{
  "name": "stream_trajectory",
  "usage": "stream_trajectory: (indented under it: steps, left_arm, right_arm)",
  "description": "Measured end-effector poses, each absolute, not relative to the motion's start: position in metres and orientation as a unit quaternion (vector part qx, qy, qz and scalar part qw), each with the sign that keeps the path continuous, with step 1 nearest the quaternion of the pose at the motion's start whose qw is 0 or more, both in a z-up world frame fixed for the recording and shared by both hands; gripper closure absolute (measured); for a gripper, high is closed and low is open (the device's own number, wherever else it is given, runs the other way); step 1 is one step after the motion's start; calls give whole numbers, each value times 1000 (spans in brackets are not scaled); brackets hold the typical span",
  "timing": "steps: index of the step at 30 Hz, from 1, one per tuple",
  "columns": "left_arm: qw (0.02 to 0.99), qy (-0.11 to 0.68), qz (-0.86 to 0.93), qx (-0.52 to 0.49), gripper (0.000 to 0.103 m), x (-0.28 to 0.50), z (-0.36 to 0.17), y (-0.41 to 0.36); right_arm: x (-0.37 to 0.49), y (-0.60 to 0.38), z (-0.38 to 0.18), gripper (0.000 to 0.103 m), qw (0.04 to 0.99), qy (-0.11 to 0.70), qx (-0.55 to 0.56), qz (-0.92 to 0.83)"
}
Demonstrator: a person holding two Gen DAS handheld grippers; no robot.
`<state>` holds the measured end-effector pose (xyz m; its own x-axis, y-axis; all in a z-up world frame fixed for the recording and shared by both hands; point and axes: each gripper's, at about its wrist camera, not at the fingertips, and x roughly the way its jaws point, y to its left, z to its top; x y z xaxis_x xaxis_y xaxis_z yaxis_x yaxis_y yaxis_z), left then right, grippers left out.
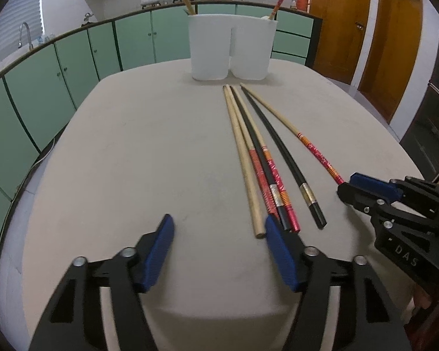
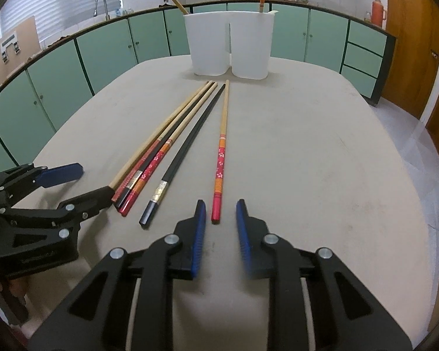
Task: Organize utensils
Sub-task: 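Close the right tool on a red-orange chopstick while the left tool grips a wooden chopstick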
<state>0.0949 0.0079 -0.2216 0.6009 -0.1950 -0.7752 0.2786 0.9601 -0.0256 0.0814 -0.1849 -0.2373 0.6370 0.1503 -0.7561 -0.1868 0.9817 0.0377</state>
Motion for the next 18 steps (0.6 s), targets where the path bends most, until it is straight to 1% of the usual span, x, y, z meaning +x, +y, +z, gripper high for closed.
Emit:
stream_trajectory:
  steps: [1, 3, 4, 6, 9, 18]
  left_arm:
    - [894, 424, -133, 48, 50, 95, -221, 7]
    - [896, 422, -135, 45, 66, 96, -220, 6]
    - [896, 421, -138, 42, 70, 96, -220, 5]
    - [896, 419, -143, 39, 85, 95, -220, 3]
    - [896, 416, -149, 37, 96, 94, -221, 1]
    - [898, 413, -152, 26, 96, 95, -210, 7]
  right_arm:
    - [81, -185, -237, 88, 905, 415, -20, 93]
    - [82, -187, -237, 94, 906, 414, -13, 92]
    - [82, -188, -237, 96, 906, 414, -10, 91]
    - [83, -190, -236, 97, 905, 415, -4, 90]
    - [82, -190, -235, 98, 905, 416, 3, 91]
    - [79, -195, -223, 98, 907, 411, 6, 95]
